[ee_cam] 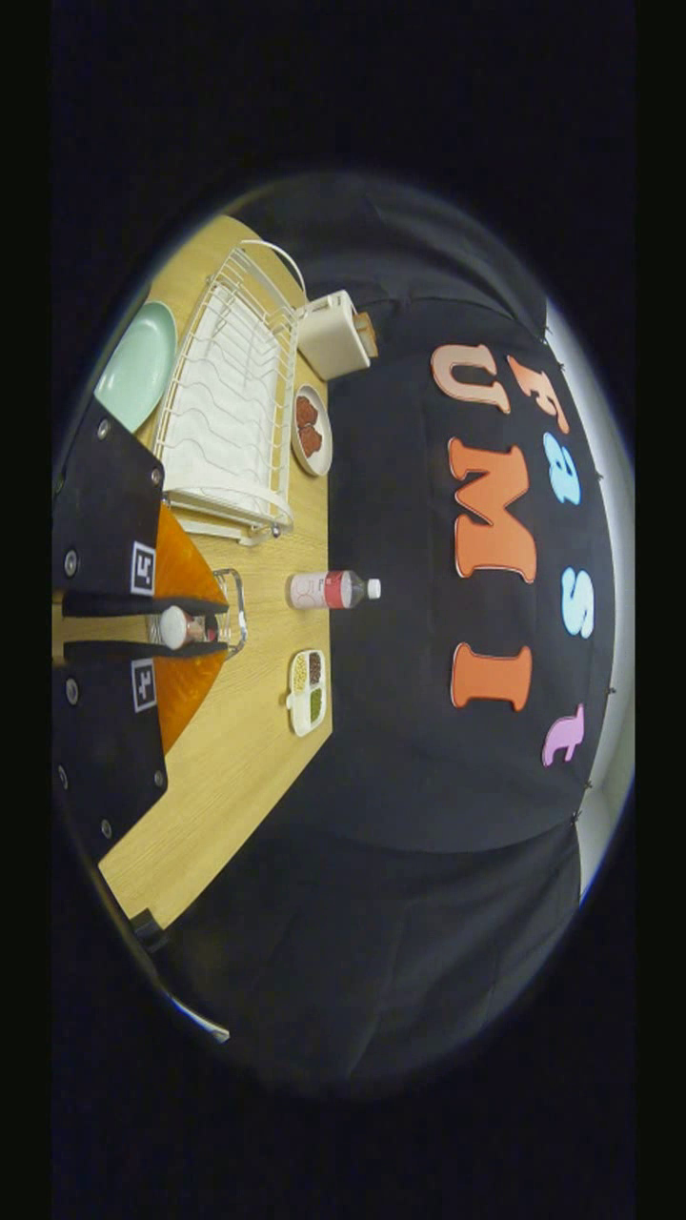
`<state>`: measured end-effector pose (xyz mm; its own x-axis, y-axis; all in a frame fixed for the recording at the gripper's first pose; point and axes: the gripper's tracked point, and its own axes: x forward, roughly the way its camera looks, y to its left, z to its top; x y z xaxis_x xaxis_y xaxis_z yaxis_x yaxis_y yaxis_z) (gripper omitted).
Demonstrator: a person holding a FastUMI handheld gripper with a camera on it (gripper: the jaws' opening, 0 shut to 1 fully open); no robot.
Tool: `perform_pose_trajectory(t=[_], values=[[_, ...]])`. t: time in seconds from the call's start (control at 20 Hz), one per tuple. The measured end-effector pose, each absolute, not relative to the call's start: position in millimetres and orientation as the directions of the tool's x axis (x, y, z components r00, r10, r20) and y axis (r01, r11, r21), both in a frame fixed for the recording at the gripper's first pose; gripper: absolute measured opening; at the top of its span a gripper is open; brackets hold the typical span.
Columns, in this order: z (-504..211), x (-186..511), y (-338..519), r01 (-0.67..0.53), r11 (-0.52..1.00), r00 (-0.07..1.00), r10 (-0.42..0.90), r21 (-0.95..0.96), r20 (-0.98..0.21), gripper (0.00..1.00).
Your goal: Take the plate from the dish rack, then take the spoon from the basket and place it into the plate.
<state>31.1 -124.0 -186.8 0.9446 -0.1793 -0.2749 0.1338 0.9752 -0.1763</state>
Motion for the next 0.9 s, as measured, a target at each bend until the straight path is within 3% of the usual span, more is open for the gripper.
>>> perform_pose_trajectory(t=[0.45,0.9], values=[[-129.4,-20.1,-65.5,0.113,0.978,0.966,-0.149,-0.175,-0.213,0.1],[-144.3,-71.6,36.0,-0.043,0.987,0.973,0.006,-0.156,-0.231,0.1]])
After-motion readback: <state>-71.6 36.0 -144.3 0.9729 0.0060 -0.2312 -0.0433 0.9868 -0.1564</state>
